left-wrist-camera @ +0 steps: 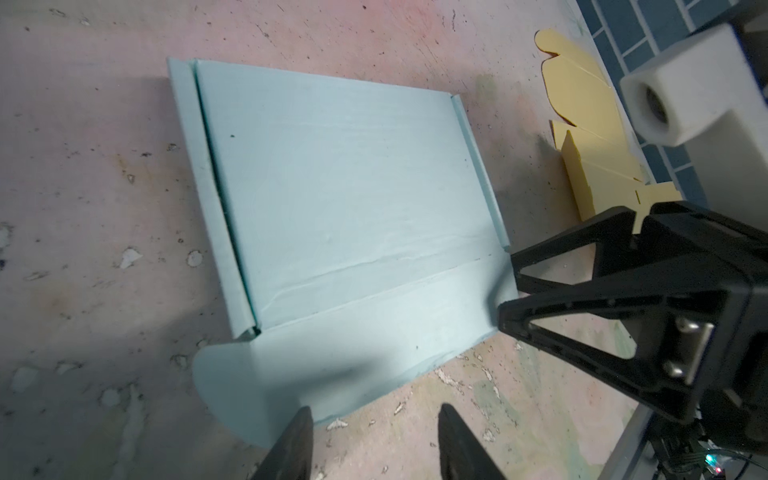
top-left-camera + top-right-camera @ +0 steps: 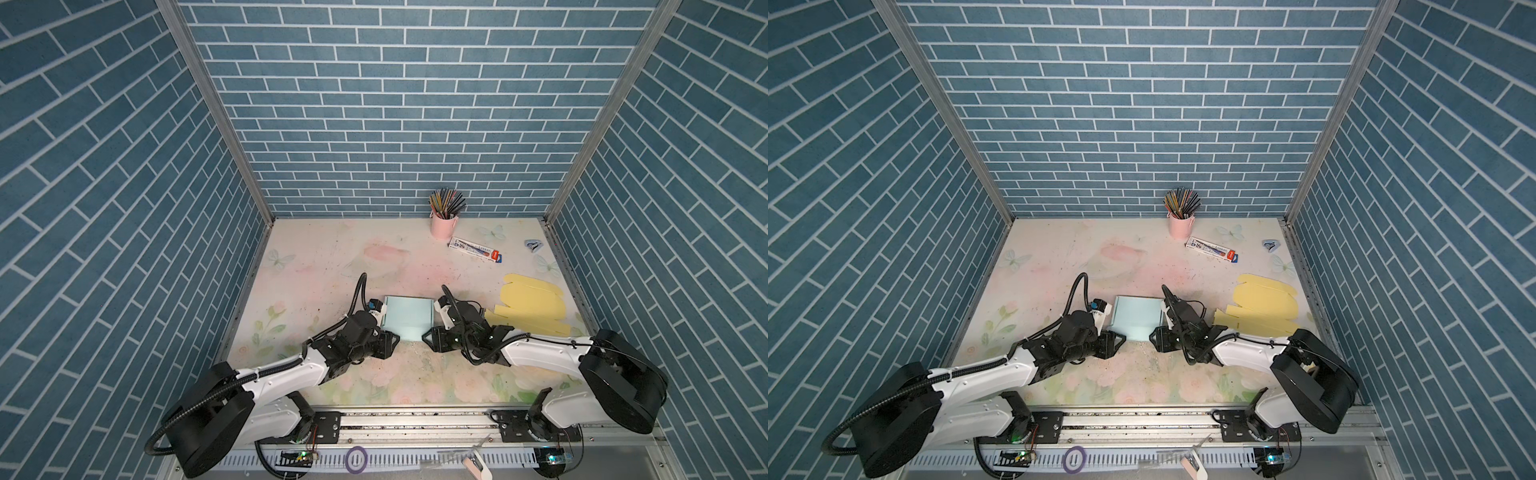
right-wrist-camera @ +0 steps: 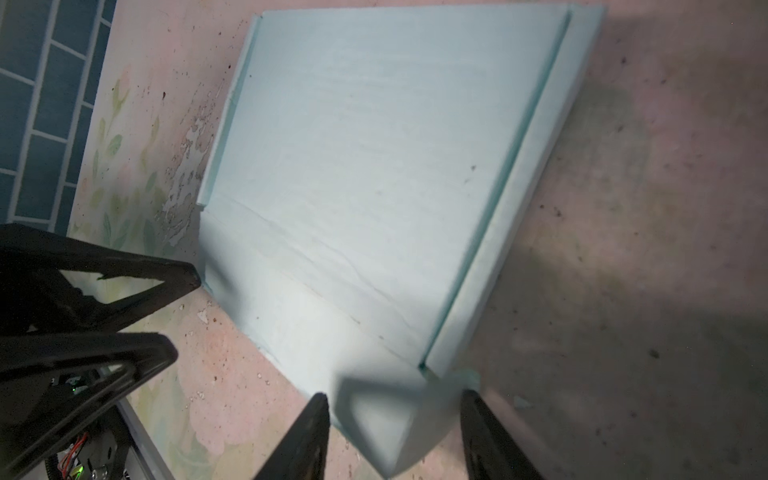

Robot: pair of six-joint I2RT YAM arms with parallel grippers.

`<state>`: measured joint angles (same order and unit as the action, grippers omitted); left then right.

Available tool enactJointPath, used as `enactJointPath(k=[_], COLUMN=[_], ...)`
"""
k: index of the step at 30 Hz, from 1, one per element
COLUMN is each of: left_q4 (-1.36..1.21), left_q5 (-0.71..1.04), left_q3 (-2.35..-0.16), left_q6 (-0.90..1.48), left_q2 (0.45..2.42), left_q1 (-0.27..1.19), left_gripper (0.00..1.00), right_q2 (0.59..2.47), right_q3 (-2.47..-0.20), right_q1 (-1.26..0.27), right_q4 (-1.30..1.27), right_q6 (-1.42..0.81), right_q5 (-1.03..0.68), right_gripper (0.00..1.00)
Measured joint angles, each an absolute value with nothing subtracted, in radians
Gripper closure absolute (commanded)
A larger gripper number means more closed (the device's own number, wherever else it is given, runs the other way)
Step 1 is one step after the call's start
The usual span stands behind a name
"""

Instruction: Fold the paper box

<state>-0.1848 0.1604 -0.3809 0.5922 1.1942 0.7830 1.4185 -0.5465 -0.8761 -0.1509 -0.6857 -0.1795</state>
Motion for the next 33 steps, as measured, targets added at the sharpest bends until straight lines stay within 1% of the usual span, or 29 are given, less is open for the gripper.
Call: enactJointPath(k=[6, 7, 9, 13, 16, 17, 19, 23, 30, 33], left_q4=[-0.22, -0.219, -0.202, -0.123, -0.057, -0.046, -0.033, -0.03, -0.089, -0.126], left_q5=[0.159, 0.158, 0.151, 0.117, 0.1, 0.101, 0.114, 0.155, 0.235, 0.259], left_q3=[-0.373, -0.373, -0.371, -0.373, -0.387, -0.393, -0.403, -0.423, -0.443, -0.443], left_q6=[0.604, 0.604, 0.602, 0.577, 0.546, 0.535, 0.517, 0.49, 0.478, 0.482], left_q2=[1.216, 1.21, 1.178, 1.066, 1.007, 1.003, 1.019, 1.112, 1.245, 1.276], left_q1=[0.793, 0.793, 0.793, 0.791, 0.761, 0.739, 0.687, 0.621, 0.619, 0.619], left_gripper=[0.51, 0.49, 0.45, 0.39, 0.3, 0.25, 0.21, 0.22, 0.27, 0.32], right_q2=[1.432, 1.433, 1.433, 1.433, 1.433, 1.433, 1.433, 1.433, 1.433, 1.437], right_q3=[-0.558, -0.559, -0.559, -0.559, -0.559, -0.559, -0.559, -0.559, -0.56, -0.562], right_q1=[-0.886, -0.886, -0.886, -0.887, -0.887, -0.887, -0.887, -0.888, -0.889, -0.889], right_q4=[-0.151, -0.152, -0.151, -0.151, -0.151, -0.151, -0.151, -0.151, -0.154, -0.16], right_q6=[-0.688, -0.69, -0.694, -0.7, -0.702, -0.702, -0.702, -0.703, -0.703, -0.703], right_q5=[-0.176, -0.174, -0.169, -0.163, -0.161, -0.161, -0.161, -0.161, -0.161, -0.162], right_gripper=[0.5, 0.5, 0.5, 0.5, 0.5, 0.5, 0.5, 0.5, 0.5, 0.5])
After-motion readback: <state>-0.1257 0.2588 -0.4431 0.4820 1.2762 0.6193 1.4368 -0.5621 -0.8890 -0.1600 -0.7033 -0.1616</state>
